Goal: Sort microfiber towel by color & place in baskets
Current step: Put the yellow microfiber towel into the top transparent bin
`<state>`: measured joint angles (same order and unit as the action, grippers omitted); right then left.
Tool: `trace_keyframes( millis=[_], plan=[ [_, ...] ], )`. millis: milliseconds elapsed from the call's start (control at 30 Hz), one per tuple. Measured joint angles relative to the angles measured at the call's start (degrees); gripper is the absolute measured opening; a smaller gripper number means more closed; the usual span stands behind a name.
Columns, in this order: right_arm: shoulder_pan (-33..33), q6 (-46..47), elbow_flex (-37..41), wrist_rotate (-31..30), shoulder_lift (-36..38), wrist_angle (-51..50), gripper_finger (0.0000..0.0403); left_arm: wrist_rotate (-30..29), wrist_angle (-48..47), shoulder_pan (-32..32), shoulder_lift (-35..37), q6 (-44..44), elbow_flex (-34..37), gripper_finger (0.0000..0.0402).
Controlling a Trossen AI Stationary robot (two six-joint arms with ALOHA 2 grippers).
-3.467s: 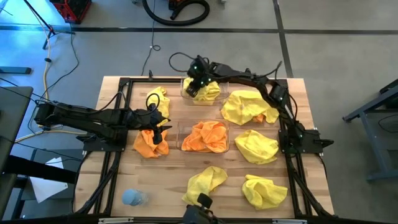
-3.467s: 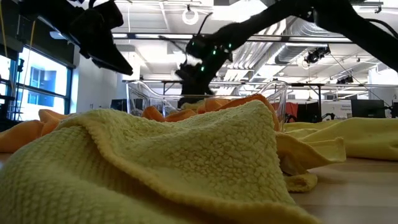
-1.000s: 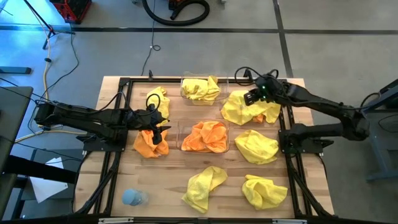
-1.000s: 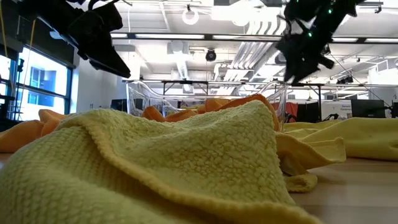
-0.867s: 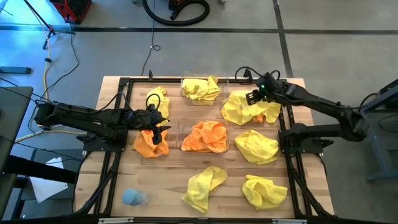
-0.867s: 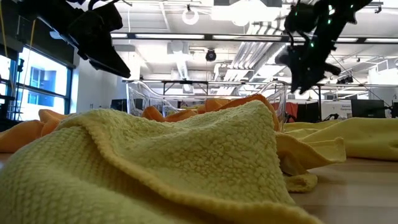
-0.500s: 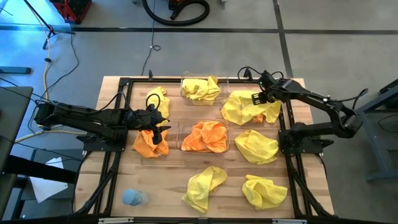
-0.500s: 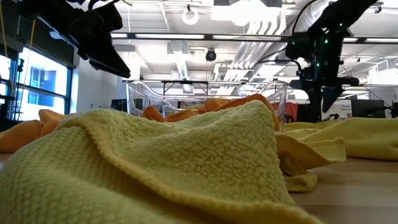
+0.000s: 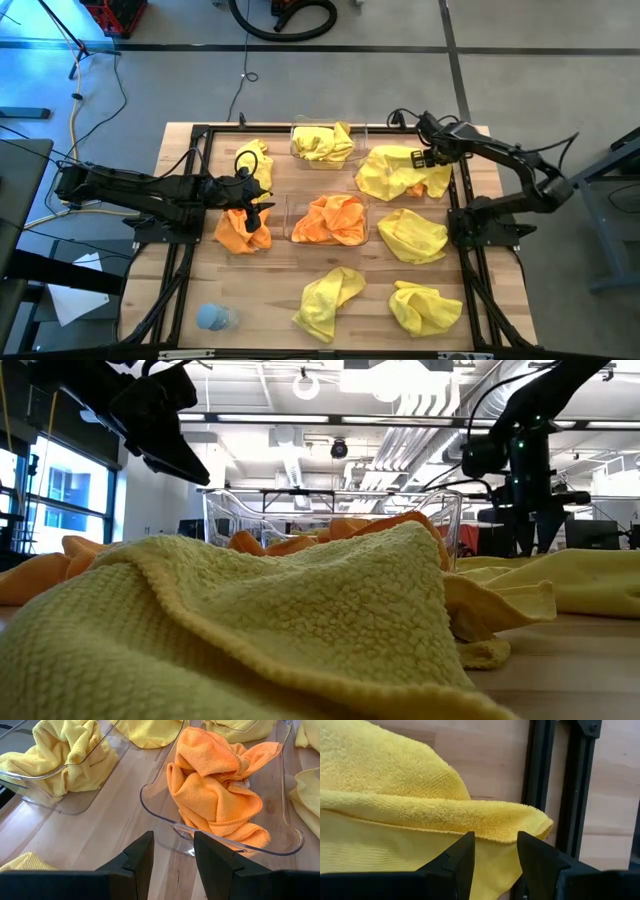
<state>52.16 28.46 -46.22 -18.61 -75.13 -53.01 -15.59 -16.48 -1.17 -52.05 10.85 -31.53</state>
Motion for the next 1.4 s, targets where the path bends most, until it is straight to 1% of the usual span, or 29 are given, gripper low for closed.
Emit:
trace_keyframes(
  millis=[67,200,333,467,567,633,700,733,767,867,1000,1133,1267,1400],
  plan=[
    [0.0,0.8,0.2,0.6,-0.9,-0.1,0.0144,0.0,0.0,0.0,0.0,0.0,0.0,0.0126],
    [0.0,1.1,3.2,4.3,-2.1,2.1,0.0144,0.0,0.0,0.0,0.0,0.0,0.0,0.0126],
    [0.0,1.0,7.5,4.7,-2.3,5.8,0.0144,0.0,0.0,0.0,0.0,0.0,0.0,0.0126],
    [0.0,-1.3,10.2,4.7,-2.3,10.3,0.0139,0.0,0.0,0.0,0.0,0.0,0.0,0.0126],
    [0.0,-2.1,11.0,4.7,-2.3,12.4,0.0109,0.0,0.0,0.0,0.0,0.0,0.0,0.0126],
    [0.0,-3.3,11.0,4.7,-2.3,12.9,0.0073,0.0,0.0,0.0,0.0,0.0,0.0,0.0126],
    [0.0,-4.4,11.0,4.7,-2.2,12.7,0.0028,0.0,0.0,0.0,0.0,0.1,0.0,0.0126],
    [0.0,-5.1,11.0,4.7,-2.1,12.5,0.0014,0.0,0.0,0.0,0.0,0.3,0.0,0.0126],
    [-0.1,-5.6,11.0,4.6,-1.7,12.2,0.0009,0.0,0.0,0.0,0.0,0.5,0.0,0.0126],
    [-0.1,-5.1,11.0,4.5,0.5,10.8,0.0018,0.0,0.0,0.0,0.0,0.5,0.0,0.0126],
    [-0.4,-5.0,8.8,3.3,5.9,6.8,0.0003,0.0,0.0,0.0,0.0,0.5,0.0,0.0126],
    [-1.7,-4.4,4.9,2.6,12.6,4.1,0.0002,0.0,0.0,0.0,0.0,0.5,0.0,0.0126],
    [-4.0,-4.0,1.0,3.3,17.6,4.0,0.0001,0.0,0.0,0.0,0.0,0.5,0.0,0.0126],
    [-6.9,-3.9,-2.3,3.7,19.6,6.0,0.0000,0.0,0.0,0.0,0.0,0.5,0.0,0.0126]
  ],
)
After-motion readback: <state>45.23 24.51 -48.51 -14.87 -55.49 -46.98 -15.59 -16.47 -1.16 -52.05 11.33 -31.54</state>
